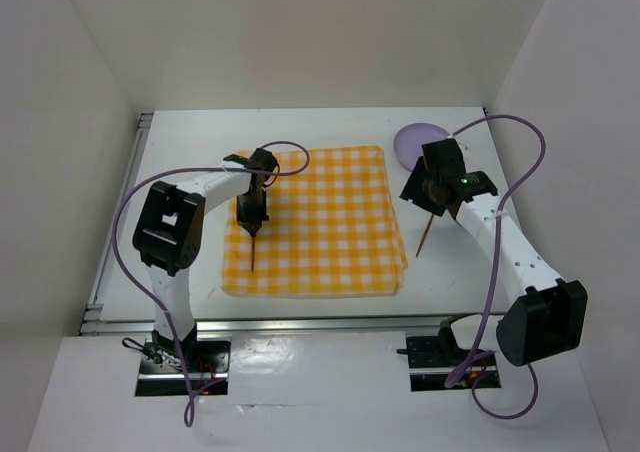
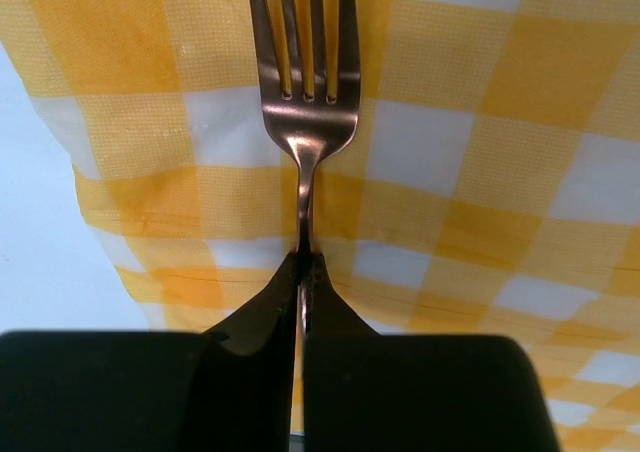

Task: Set the dinner table for one person

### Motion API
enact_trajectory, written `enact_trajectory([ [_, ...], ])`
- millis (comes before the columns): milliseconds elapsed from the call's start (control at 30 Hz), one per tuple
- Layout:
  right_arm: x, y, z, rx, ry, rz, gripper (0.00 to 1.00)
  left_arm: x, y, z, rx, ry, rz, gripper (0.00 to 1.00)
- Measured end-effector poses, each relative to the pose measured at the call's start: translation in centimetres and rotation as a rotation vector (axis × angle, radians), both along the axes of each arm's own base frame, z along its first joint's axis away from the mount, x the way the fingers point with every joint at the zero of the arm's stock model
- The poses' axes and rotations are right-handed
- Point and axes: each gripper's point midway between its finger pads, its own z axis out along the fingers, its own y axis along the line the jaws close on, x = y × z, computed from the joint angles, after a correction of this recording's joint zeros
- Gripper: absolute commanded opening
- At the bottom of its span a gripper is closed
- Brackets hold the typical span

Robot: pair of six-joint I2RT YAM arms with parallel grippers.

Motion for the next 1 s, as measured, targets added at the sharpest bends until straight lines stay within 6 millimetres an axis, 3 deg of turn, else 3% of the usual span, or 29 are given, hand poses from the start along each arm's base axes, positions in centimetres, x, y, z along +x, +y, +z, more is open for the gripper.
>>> enact_trajectory([
  [167,0.1,0.1,-0.5,-0.003,0.015,0.005,0.62,0.0,-0.1,-0.1,0.024,-0.01,-0.026,0.0],
  [333,0.1,0.1,-0.6,-0.003,0.02,0.006,0.62,0.0,0.0,-0.3,0.035,-0.01,-0.048,0.07],
  [367,0.1,0.1,-0.6,-0.003,0.02,0.006,0.62,0.0,0.0,-0.3,0.035,-0.01,-0.049,0.11],
  [400,0.1,0.1,-0.6,-0.002,0.019,0.007,0.62,0.0,0.0,-0.3,0.035,-0.01,-0.05,0.29],
  [433,0.1,0.1,-0.6,-0.002,0.02,0.007,0.62,0.0,0.1,-0.2,0.036,-0.008,-0.063,0.36],
  [500,0.1,0.1,-0.5,-0.001,0.019,0.007,0.62,0.0,0.1,-0.3,0.035,-0.005,-0.073,0.49],
  [567,0.1,0.1,-0.5,-0.001,0.017,0.007,0.62,-0.1,0.2,-0.3,0.037,-0.001,-0.079,0.54],
  [700,0.0,0.1,-0.3,0.0,0.013,0.007,0.62,-0.1,0.2,-0.3,0.036,0.002,-0.095,0.61],
  [867,-0.1,0.1,-0.1,0.0,0.004,0.012,0.63,0.1,0.0,0.1,0.019,0.004,-0.093,0.63],
  [1000,-0.2,0.2,-0.2,-0.009,0.011,0.037,0.65,1.4,-0.4,1.7,0.011,-0.028,-0.099,0.64],
])
